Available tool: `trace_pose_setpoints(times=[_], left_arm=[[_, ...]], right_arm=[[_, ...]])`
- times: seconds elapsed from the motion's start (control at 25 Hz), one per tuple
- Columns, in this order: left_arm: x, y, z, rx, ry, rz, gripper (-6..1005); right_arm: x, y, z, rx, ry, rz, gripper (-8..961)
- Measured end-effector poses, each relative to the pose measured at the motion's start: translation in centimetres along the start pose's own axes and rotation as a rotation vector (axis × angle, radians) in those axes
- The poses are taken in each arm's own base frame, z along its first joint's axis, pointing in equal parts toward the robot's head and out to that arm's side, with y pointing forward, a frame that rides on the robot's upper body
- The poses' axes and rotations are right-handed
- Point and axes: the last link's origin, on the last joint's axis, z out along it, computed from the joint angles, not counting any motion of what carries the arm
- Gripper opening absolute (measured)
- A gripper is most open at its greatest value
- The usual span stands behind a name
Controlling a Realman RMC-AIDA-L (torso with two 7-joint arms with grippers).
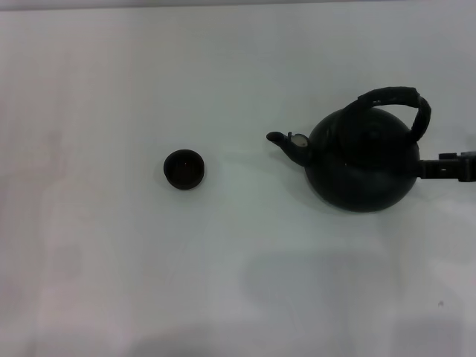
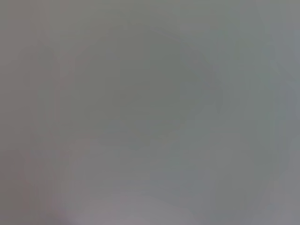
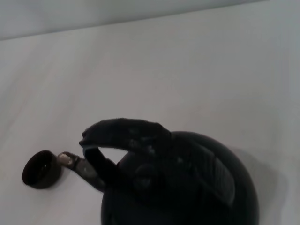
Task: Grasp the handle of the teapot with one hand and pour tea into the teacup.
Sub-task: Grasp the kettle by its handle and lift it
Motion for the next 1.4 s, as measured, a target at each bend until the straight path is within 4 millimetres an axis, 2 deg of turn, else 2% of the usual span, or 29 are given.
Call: trace_pose_setpoints(times=[0.4,0.76,1.24,1.4], left_arm=[[0.3,-0.3,0.2,0.005,0.008,0.011,887],[0.3,-0.7,0.3,0.036,0.013,0.005,888],[0.4,-0.9,0.5,0.054,0.015,0.000,888],[0.4,-0.9,0.5,0.057,0.015,-0.001,888]], right_arm=[[-1.5,-0.6,0.3,0.046,-0.081,-0.006,797],[-2.7,-0.3,1.2,0.055,-0.107,-0.038,768],[-2.9,0.2,2.2,0.045,-0.095,-0.057,730],[-2.9,0.4,2.4,0.041,-0.095,-0.061,677]])
